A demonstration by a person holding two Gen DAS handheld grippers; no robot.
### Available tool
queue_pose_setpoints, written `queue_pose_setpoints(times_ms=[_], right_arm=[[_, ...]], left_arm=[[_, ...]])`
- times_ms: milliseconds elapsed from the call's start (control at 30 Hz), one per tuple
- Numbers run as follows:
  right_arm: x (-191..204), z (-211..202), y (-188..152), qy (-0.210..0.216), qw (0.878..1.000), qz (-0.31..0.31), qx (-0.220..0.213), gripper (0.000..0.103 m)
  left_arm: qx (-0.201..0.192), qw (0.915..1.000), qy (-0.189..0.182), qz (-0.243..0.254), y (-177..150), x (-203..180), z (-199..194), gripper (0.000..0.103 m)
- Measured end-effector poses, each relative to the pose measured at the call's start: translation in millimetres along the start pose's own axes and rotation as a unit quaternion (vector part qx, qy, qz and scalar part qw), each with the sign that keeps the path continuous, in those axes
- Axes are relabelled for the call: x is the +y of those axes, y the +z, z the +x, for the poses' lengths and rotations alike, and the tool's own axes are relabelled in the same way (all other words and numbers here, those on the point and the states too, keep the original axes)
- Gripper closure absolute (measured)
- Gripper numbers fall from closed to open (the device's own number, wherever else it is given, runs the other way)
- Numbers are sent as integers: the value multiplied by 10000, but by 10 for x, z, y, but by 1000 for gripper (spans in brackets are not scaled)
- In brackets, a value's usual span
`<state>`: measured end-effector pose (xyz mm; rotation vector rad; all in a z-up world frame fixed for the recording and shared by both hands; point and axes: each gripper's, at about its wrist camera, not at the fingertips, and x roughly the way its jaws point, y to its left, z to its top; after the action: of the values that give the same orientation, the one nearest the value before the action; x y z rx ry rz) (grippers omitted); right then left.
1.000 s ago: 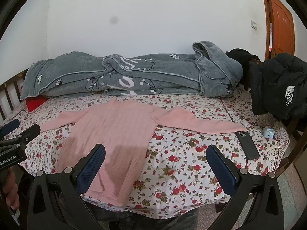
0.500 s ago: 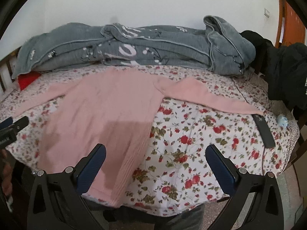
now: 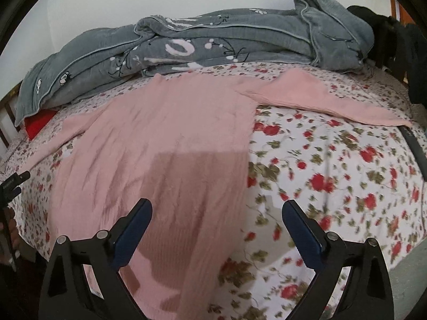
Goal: Fold small clothes
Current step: 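Grasp the sweater's sleeve cuff with the left gripper and lift it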
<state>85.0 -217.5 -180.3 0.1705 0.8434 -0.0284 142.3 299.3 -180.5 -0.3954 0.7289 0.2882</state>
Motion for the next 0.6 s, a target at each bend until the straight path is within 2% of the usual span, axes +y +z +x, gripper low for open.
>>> queue_pose_setpoints(times_ms=[67,167,333,467,533,567,600], right_arm=[[23,42,52,129,9999,91,-39,6],[139,125,135,218,9997,-4,50,6],[311,192,235,249,9995,-182,66,6],[314,187,277,369,9993,-79,11,6],[282,193,293,459,9989,31,-32,6],[258,199,302,518,9986,121,-41,6],[237,205,311,567,9982,177,-34,6]], left_arm=[[34,9993,-76,-365,137,204,153,15],[-6,9977,0,-679,277,462,326,18],[-202,9928,149,-1173,400,784,499,38],[-225,9894,178,-1426,490,903,586,45],[-183,9885,422,-1441,554,914,621,64],[-161,9883,506,-1427,574,907,612,71],[-131,9883,563,-1412,603,902,614,88]])
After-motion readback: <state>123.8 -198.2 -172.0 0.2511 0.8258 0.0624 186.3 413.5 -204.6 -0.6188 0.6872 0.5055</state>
